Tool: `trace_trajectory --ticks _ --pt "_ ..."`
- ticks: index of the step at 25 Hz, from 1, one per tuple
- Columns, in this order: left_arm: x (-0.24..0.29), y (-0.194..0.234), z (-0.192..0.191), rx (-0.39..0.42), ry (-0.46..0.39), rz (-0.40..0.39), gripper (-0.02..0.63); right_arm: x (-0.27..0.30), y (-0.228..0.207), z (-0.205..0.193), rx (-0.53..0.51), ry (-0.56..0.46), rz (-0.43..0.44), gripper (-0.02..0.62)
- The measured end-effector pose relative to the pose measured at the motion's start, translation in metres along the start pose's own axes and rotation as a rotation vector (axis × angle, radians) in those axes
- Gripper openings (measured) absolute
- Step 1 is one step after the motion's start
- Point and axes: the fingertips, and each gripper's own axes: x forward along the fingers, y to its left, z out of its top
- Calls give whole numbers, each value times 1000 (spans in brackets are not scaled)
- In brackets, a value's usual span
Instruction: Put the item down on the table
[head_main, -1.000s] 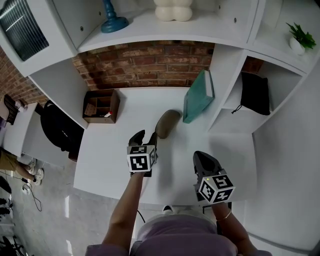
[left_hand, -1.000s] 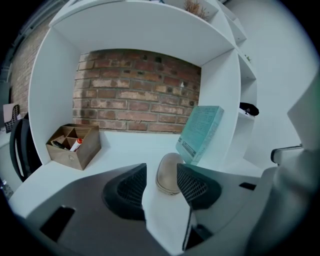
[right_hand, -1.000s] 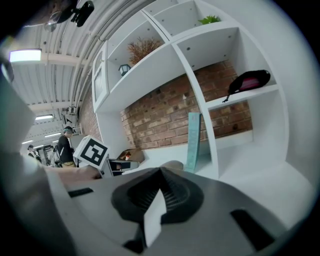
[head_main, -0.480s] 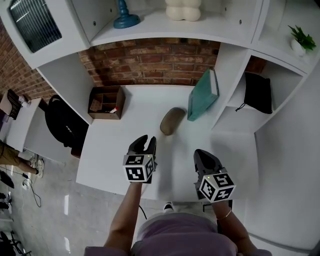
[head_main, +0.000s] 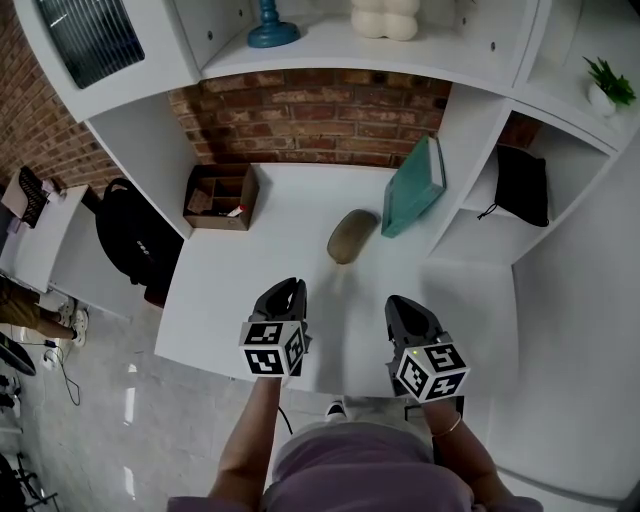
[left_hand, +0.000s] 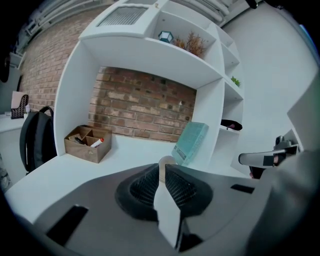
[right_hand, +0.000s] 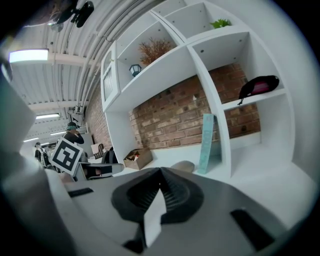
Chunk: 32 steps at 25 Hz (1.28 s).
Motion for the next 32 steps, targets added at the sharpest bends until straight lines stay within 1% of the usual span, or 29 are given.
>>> trace_trajectory --ticks 6,10,17,32 --pt "-16 0 -1 11 -14 6 9 -2 5 -1 -5 -2 1 2" --pt "-24 0 -3 8 -22 7 2 -4 9 -1 -12 -4 4 2" --pt "-36 1 -2 -9 -40 4 2 -7 13 0 -24 -2 -1 0" --pt "-45 -2 -2 -20 -57 -4 2 -13 16 -1 -45 -1 -9 0"
